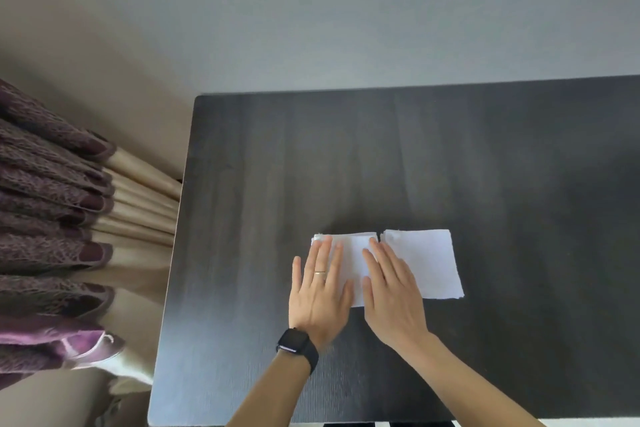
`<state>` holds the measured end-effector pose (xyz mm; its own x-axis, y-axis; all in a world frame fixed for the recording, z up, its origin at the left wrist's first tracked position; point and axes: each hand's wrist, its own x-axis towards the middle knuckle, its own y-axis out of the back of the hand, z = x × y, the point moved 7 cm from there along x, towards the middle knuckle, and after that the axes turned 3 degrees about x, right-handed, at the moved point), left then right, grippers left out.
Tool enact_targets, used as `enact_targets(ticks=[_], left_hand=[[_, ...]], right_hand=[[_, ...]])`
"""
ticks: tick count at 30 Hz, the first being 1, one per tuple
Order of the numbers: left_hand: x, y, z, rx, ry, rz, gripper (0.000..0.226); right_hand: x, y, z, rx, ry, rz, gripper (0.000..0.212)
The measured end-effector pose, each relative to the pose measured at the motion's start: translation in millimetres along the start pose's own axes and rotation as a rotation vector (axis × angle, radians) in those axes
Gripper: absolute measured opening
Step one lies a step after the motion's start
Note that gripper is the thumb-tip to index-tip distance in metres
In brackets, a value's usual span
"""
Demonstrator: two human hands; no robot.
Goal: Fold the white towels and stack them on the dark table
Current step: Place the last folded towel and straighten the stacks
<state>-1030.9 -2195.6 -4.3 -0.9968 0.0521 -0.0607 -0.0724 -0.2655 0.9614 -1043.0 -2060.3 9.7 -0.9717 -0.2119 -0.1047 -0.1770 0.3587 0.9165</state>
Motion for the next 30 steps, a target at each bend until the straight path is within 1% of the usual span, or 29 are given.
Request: enact_targets(ticks=[2,5,12,19,22,24,26,28,30], left_hand=[[4.3,-9.7,-2.7,0.042,-0.017,-0.042,0.067],[10.9,-19.1,-13.4,0.066,0.047,-0.083,0.066],[3.9,-29.2,-11.6,0.059,0.114,-0.127,0.068],[2.5,-34.5,-12.1,0.092,0.125,-0.161,0.069],[4.4,-24.8,-8.1,0.016,0.139,-0.147,0.066],[5.5,-10.6,-6.4,-0.12,0.164,-0.099,0.064],[3.2,3.8,-9.6,-0.285,0.257,0.012,0.068],[-5.6,9.2,-16.0,-0.509,0.46,0.058,0.073],[-17.4,-2.5,-21.3,-0.712,0.696,-0.012,0.075]], right_hand=[[8.5,-9.8,-4.1,-0.085,0.029,-0.06,0.062],[20.8,-22.6,-0.6,-0.168,0.047,-0.1,0.06],[24.5,-35.4,10.9,-0.233,0.066,-0.144,0.06],[25.2,-36.9,10.4,-0.229,0.08,-0.178,0.06],[25.2,-18.3,8.6,-0.158,0.083,-0.13,0.062],[18.8,5.8,24.9,-0.042,-0.001,-0.04,0.062],[4.7,33.6,57.0,0.112,-0.154,0.094,0.062],[-13.5,52.6,95.6,0.265,-0.355,0.167,0.062],[-30.4,57.2,126.9,0.397,-0.561,0.125,0.065]])
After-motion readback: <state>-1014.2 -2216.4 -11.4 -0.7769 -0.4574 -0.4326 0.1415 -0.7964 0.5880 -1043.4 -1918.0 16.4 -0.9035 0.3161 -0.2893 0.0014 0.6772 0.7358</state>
